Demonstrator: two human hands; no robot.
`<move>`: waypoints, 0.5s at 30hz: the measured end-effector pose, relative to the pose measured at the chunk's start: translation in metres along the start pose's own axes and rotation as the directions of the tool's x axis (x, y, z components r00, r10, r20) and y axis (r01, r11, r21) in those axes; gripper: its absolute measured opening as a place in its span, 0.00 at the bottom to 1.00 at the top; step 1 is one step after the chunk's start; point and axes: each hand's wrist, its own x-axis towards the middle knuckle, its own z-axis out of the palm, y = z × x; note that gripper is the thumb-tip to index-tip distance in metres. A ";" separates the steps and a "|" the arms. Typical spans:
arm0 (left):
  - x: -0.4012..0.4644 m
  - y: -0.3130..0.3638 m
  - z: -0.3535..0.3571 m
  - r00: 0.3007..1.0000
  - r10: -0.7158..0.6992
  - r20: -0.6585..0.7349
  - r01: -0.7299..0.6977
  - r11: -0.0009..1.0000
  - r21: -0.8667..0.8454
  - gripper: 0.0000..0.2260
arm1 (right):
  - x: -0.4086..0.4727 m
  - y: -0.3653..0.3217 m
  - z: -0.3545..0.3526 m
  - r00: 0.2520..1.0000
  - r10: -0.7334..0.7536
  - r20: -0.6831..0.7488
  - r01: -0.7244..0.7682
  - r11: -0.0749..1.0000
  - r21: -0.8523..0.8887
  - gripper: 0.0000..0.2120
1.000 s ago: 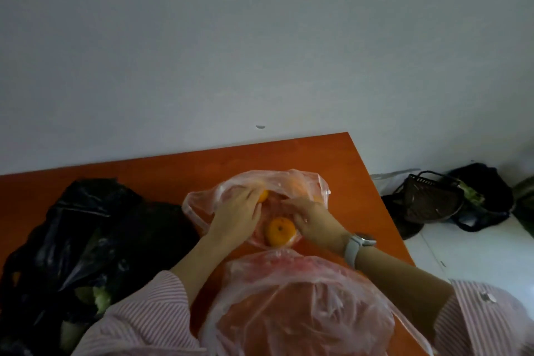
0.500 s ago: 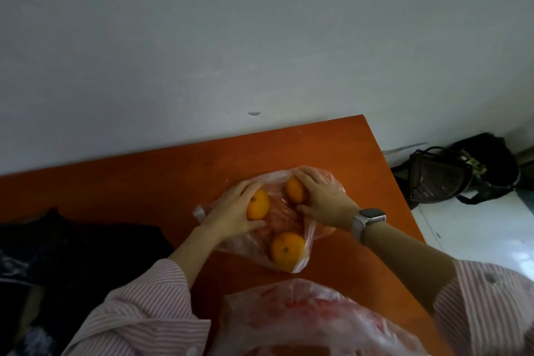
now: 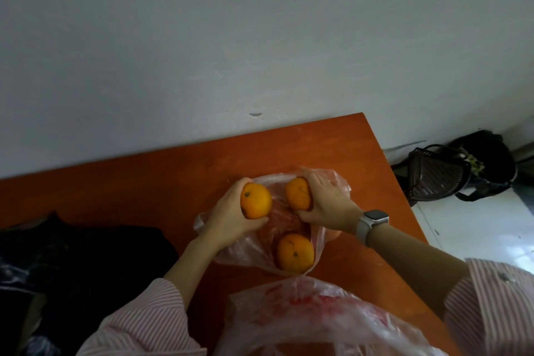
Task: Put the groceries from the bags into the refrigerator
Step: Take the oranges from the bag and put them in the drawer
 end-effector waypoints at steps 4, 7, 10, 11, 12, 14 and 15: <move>-0.018 0.018 -0.010 0.994 0.021 -0.104 -0.035 0.990 -0.135 0.35 | -0.025 -0.016 -0.006 0.986 0.009 -0.169 0.022 0.983 0.184 0.37; -0.033 0.034 -0.019 0.983 0.029 -0.180 -0.083 0.951 -0.299 0.29 | -0.045 -0.031 -0.015 0.955 0.073 -0.288 0.001 0.968 0.249 0.35; -0.049 0.052 -0.025 0.974 0.044 -0.221 -0.127 0.918 -0.375 0.29 | -0.071 -0.036 -0.026 0.961 0.152 -0.231 -0.068 0.940 0.335 0.33; -0.054 0.059 -0.027 0.973 0.059 -0.224 -0.143 0.914 -0.380 0.29 | -0.082 -0.037 -0.030 0.963 0.168 -0.212 -0.073 0.916 0.395 0.33; -0.059 0.067 -0.028 0.972 0.077 -0.222 -0.160 0.910 -0.382 0.30 | -0.094 -0.038 -0.033 0.962 0.175 -0.211 -0.060 0.884 0.463 0.33; -0.070 0.084 -0.028 0.971 0.115 -0.211 -0.191 0.904 -0.384 0.33 | -0.121 -0.038 -0.039 0.955 0.166 -0.246 0.000 0.829 0.559 0.29; -0.078 0.094 -0.027 0.969 0.141 -0.202 -0.211 0.901 -0.380 0.34 | -0.136 -0.037 -0.041 0.952 0.152 -0.267 0.034 0.811 0.583 0.27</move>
